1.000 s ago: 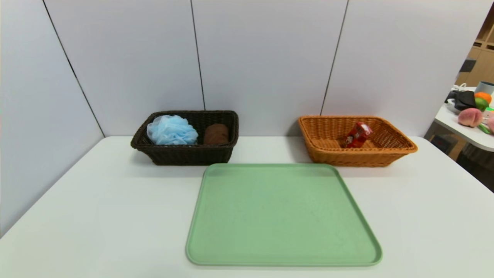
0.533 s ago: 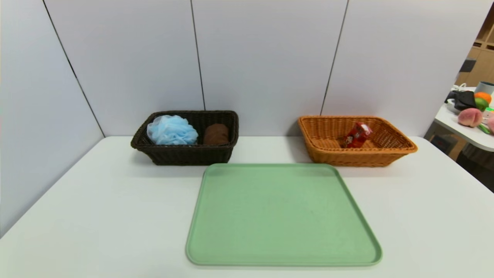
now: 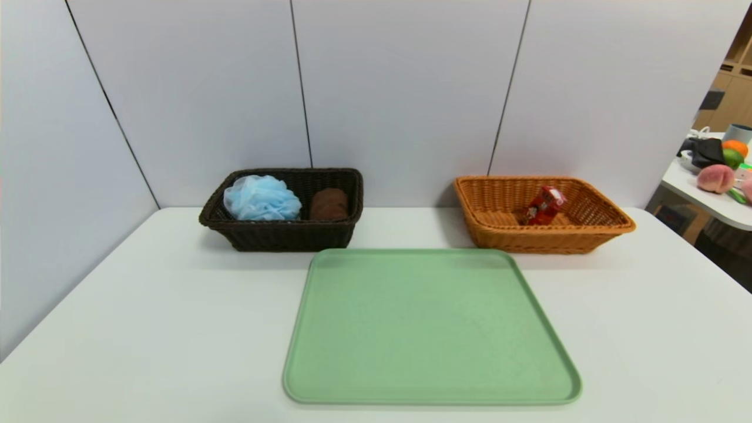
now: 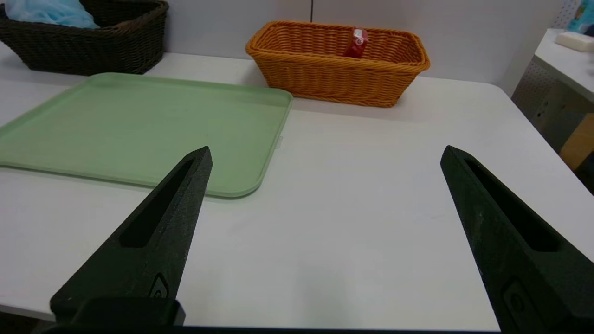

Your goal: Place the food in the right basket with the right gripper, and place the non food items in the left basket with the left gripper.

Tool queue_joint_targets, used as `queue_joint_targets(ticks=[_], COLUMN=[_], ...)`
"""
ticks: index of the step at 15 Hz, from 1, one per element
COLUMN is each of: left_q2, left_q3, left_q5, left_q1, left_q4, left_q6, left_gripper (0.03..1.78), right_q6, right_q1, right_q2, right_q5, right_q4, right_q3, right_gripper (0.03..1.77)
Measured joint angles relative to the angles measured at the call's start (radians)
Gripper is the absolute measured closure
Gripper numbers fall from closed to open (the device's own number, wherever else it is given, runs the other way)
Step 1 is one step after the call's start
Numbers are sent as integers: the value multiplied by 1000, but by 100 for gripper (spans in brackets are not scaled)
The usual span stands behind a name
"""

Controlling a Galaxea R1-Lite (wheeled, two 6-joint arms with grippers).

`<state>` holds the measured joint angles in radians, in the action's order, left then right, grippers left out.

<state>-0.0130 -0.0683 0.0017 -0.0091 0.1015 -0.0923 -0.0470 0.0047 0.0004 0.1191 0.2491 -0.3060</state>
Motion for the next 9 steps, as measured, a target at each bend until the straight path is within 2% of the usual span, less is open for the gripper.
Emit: queue_joint_targets(ticks=[3, 6, 9], left_q2=[10, 12, 13], left_q3=[34, 40, 41], left_q5=[-18, -24, -22], left_q1=[0, 0, 0], left_q4=[-29, -31, -30], left_q6=[0, 2, 8], left_gripper=[12, 12, 12], right_q6=[-5, -14, -12], right_q1=[0, 0, 0], right_q2=[-2, -2, -2], right_q5=[-57, -98, -99], right_q4=[-166, -270, -248], right_q3=[143, 261, 299], right_gripper=[10, 10, 10])
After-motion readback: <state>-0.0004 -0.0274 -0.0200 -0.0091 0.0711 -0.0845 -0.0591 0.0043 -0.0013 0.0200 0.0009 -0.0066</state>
